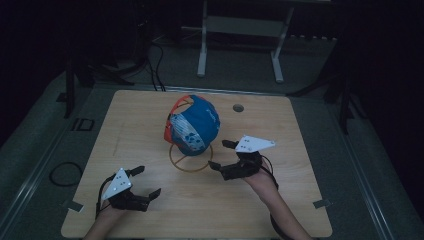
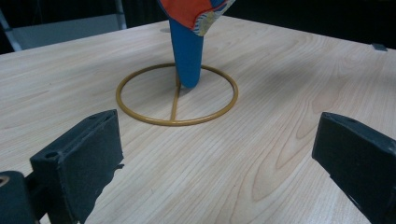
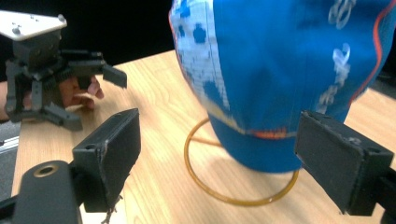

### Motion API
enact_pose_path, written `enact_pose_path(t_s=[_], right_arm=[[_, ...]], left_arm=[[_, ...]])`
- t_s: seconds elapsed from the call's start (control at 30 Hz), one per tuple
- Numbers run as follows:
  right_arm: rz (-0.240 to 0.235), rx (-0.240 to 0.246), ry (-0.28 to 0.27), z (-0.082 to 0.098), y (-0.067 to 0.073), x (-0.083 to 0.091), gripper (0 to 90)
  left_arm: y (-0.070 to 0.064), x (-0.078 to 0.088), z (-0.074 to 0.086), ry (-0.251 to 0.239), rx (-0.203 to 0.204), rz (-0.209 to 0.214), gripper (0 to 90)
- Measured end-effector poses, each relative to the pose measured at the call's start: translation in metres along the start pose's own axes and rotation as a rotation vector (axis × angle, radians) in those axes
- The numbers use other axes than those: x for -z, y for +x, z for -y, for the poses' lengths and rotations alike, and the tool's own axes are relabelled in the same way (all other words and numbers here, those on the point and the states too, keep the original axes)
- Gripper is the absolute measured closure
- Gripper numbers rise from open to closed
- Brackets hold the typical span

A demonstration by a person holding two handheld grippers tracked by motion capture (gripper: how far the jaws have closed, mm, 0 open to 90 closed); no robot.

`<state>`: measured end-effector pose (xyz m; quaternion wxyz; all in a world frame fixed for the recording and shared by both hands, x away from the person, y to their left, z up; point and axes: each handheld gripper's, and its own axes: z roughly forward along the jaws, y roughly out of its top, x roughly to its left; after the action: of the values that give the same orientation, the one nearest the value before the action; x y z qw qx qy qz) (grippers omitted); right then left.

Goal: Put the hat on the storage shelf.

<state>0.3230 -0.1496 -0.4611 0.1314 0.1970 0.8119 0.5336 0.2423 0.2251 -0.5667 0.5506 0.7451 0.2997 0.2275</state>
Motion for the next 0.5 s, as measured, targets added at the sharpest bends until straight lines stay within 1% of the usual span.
enact_pose_path(t_s=[0.03,0.07,0.1,0.3,0.5], right_arm=[[0.002,0.002,0.007,0.005,-0.001,0.0,14.6],[0.002,0.002,0.007,0.005,-0.001,0.0,14.6],[0.004,-0.003,0.014,0.015,-0.002,0.0,14.6],[0.017,-0.028,0.026,0.039,-0.008,0.001,14.6],[0.041,-0.046,0.056,0.063,-0.014,0.002,14.5]], left_arm=[[0.0,0.0,0.0,0.0,0.0,0.0,2.1],[0.0,0.0,0.0,0.001,0.002,0.0,2.1],[0.0,0.0,0.0,0.001,0.001,0.0,2.1],[0.0,0.0,0.0,0.001,0.003,0.0,2.1],[0.0,0.0,0.001,0.004,0.003,-0.002,2.1]])
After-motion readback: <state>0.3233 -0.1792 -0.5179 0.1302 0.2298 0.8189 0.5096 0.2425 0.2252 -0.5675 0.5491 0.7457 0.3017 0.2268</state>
